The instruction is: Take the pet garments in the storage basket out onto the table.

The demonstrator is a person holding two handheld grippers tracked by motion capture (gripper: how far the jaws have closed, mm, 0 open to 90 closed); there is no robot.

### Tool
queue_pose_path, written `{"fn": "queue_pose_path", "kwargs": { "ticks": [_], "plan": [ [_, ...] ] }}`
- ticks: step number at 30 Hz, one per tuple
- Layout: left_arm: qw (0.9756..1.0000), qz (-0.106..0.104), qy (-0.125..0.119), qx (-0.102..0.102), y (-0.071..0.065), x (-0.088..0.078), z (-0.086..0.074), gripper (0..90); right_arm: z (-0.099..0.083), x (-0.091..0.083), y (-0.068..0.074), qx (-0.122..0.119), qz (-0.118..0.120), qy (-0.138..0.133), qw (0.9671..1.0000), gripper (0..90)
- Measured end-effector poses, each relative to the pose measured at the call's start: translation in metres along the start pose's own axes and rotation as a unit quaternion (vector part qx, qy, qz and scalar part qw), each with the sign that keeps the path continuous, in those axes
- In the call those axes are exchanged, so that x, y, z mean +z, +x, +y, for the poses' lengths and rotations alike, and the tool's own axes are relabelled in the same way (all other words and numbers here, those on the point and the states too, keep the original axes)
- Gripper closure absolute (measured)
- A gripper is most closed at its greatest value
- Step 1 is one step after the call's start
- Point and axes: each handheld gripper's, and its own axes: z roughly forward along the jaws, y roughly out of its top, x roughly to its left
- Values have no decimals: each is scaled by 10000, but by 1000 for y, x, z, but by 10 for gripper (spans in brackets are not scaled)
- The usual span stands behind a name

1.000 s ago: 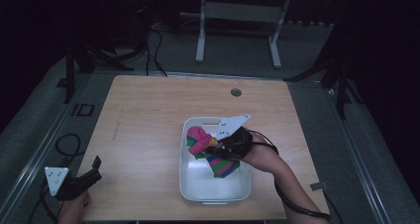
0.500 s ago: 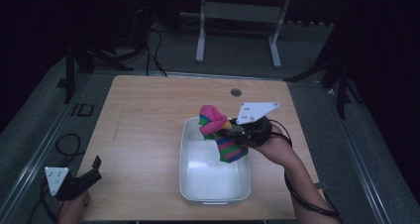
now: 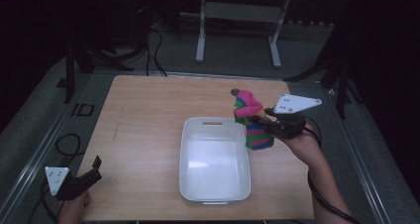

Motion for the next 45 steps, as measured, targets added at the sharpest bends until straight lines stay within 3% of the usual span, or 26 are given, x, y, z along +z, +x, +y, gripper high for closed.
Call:
{"fn": "queue_pose_path", "kwargs": {
  "ticks": [10, 22, 32, 39, 45],
  "plan": [
    [10000, 3, 3, 21, 0, 0, 0, 9, -33, -34, -27, 343, -546, 34, 9979, 728],
    [10000, -18, 24, 33, 0, 0, 0, 9, -63, -48, -38, 569, -965, 106, 9937, 727],
    [10000, -53, -1, 78, -1, -1, 0, 9, -86, -28, -44, 846, -1148, 194, 9896, 724],
    [10000, -49, -5, 76, -1, -1, 0, 9, -105, -5, -47, 1067, -1117, 361, 9873, 723],
    [10000, -60, -13, 68, -1, -1, 0, 9, -124, 19, -51, 1268, -1325, 545, 9815, 723]
  ]
}}
